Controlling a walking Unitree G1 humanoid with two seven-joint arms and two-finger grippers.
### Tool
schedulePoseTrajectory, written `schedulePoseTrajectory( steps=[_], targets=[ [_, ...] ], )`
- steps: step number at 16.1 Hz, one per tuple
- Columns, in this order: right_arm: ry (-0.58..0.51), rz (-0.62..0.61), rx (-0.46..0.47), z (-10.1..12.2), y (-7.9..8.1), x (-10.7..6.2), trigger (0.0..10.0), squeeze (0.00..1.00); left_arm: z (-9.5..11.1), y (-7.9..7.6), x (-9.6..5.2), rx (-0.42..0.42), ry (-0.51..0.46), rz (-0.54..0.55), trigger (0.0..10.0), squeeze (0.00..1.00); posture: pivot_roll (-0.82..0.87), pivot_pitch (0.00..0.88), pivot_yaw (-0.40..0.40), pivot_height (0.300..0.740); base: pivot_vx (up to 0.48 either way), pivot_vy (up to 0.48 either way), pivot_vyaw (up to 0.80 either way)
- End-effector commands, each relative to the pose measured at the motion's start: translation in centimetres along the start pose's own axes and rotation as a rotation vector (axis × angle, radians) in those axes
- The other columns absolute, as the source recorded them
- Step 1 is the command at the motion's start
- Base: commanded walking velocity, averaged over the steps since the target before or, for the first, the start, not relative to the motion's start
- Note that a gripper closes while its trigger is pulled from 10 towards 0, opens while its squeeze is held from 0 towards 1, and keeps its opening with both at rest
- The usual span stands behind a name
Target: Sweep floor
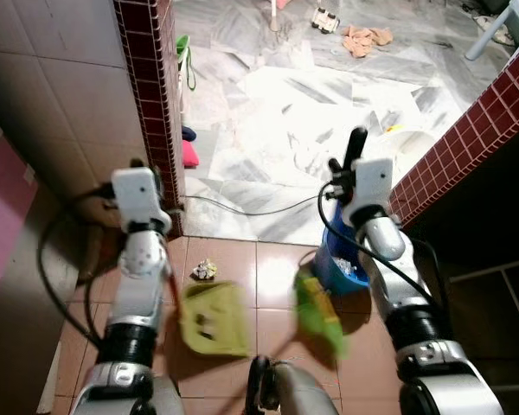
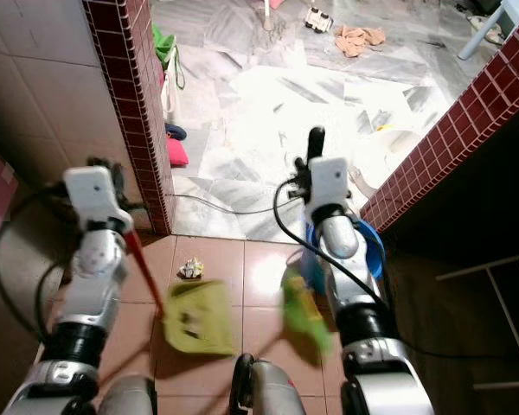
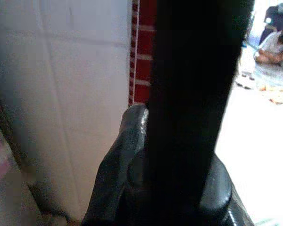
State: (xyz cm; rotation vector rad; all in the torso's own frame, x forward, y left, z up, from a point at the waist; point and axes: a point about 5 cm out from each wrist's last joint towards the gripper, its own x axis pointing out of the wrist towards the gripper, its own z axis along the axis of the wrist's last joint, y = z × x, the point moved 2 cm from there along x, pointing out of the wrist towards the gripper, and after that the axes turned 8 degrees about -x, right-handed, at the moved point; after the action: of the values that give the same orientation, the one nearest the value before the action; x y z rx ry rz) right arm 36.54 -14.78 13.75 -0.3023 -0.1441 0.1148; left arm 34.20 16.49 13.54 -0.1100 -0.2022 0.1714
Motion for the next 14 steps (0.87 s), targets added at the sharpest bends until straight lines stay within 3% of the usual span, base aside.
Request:
schedulePoseTrajectory(
  steps=[1,6,14],
  targets=[
    [0.003,0.006,0.017,-0.2,0.5,-0.2,10.0,0.0,1.7,-1.0,-0.1,-0.031,-0.054,-0.033,10.0,0.0,0.01,0.118,-0.124,0.74,0.0,0.0,0.0],
    [0.039,0.018,0.056,-1.0,1.3,-0.4,10.0,0.0,2.3,-1.3,-0.9,-0.042,-0.058,-0.05,10.0,0.0,0.01,0.123,-0.123,0.74,0.0,0.0,0.0],
    [0.068,-0.012,0.072,-1.6,1.4,-0.5,10.0,0.0,4.1,-2.1,-0.6,-0.014,-0.066,-0.084,10.0,0.0,0.04,0.128,-0.118,0.74,0.0,0.0,-0.11]
  ],
)
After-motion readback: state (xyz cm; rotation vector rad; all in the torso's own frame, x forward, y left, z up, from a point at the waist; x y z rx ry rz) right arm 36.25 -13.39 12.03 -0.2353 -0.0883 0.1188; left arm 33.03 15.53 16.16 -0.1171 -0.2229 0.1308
